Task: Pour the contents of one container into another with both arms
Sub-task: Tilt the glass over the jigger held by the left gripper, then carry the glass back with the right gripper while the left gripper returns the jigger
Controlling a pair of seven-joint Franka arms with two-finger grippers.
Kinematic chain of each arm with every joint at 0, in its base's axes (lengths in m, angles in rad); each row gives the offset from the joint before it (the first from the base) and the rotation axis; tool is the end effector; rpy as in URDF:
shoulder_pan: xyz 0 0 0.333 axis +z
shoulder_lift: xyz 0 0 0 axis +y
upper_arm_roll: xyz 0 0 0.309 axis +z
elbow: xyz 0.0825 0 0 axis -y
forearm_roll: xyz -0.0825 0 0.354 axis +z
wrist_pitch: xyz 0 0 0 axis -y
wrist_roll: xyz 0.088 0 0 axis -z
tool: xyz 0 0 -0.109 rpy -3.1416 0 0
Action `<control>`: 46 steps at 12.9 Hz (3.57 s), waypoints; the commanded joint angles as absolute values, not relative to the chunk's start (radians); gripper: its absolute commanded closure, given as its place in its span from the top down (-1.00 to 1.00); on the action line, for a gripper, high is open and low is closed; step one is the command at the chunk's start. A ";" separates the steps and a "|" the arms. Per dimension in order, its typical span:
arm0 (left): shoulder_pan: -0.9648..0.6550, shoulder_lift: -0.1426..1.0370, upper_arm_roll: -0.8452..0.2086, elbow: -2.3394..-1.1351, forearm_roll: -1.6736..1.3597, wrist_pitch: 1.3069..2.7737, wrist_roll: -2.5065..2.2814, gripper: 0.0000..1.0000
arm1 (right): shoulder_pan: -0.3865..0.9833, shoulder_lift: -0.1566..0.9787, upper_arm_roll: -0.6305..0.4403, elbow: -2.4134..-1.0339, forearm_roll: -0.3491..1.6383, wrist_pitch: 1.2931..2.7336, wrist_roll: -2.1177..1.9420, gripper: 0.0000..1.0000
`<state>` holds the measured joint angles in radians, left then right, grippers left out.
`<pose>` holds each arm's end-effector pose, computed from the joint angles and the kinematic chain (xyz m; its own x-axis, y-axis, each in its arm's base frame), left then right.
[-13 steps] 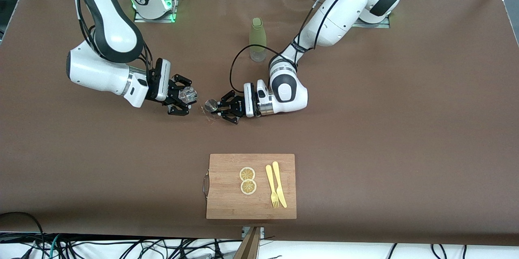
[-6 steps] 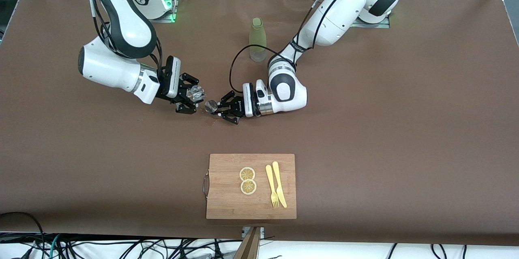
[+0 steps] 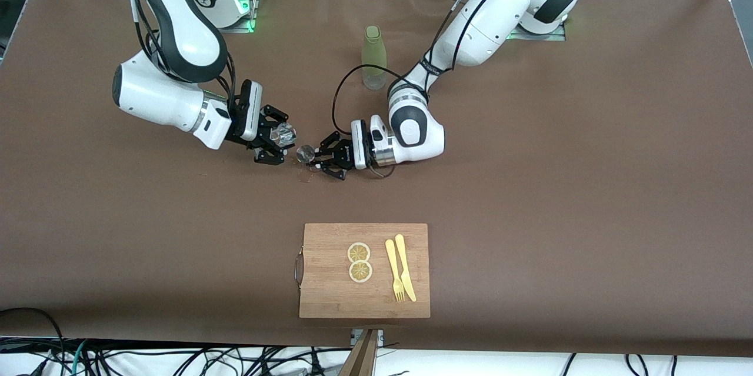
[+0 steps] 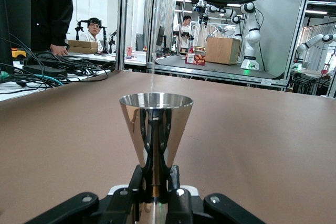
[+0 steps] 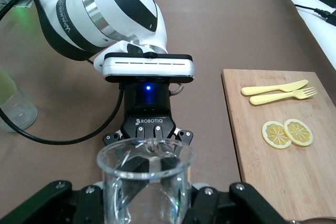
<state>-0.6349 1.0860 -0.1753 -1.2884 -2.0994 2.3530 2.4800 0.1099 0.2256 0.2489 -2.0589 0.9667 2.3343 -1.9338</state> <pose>0.5125 -0.5087 0.1208 0.1300 -0.1387 0.9818 -0.9815 -0.1582 0.1076 0.5296 0.2096 0.3523 -0.0396 0.7275 0.6850 0.9989 0.0126 0.0444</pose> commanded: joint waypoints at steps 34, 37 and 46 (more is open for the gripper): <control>-0.379 0.877 -0.153 -1.637 -1.932 2.036 2.603 -1.00 | -0.198 0.530 -0.055 -1.986 1.167 1.554 -2.580 -0.79; -0.293 0.859 -0.146 -1.707 -1.832 1.930 2.634 -1.00 | -0.204 0.607 -0.066 -1.980 1.175 1.565 -2.658 -0.79; -0.062 0.818 0.105 -1.789 -1.409 1.487 2.686 -1.00 | -0.202 0.770 -0.066 -1.915 1.189 1.623 -2.827 -0.78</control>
